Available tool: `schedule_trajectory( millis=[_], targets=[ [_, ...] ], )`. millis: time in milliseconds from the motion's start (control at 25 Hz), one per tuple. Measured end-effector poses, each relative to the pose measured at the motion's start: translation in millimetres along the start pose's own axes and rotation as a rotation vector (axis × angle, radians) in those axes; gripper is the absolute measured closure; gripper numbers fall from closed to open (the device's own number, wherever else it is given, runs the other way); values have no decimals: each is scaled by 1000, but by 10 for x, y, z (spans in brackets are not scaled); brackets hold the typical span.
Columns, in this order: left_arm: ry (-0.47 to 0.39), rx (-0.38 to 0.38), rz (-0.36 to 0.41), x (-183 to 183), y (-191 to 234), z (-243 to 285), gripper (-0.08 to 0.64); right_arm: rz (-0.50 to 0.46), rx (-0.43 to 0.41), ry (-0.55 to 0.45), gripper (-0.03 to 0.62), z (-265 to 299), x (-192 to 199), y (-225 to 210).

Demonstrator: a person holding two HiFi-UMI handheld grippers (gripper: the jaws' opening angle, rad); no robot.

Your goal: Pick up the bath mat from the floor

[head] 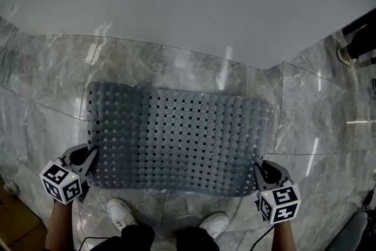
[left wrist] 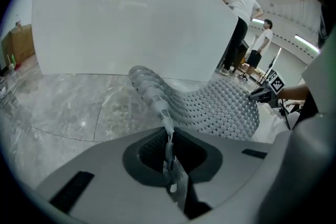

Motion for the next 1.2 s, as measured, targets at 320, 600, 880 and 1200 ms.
schedule_trajectory(
  millis=[320, 600, 880, 1200],
  targets=[
    [-82, -15, 40, -638, -460, -1148, 528, 19, 90, -90, 514, -1383, -243, 101],
    [-166, 3, 61, -1438, -1219, -2618, 528, 64, 153, -194, 514, -3128, -526, 84],
    [-249, -15, 143, -2413, -2002, -4104, 528, 85, 233, -312, 514, -5010, -1016, -97],
    [-396, -52, 174, -3072, -2587, -5713, 528, 108, 297, -488, 514, -6770, -1464, 66]
  ],
)
Point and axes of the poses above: the fingertips, and each gripper's own axes: z forward along the fingers, y to its left, x out of its underside, the point moved 3 cm from there along -z, backward along the fingers, and after that the axes turned 15 degrees about y, right-handed, at the moved point
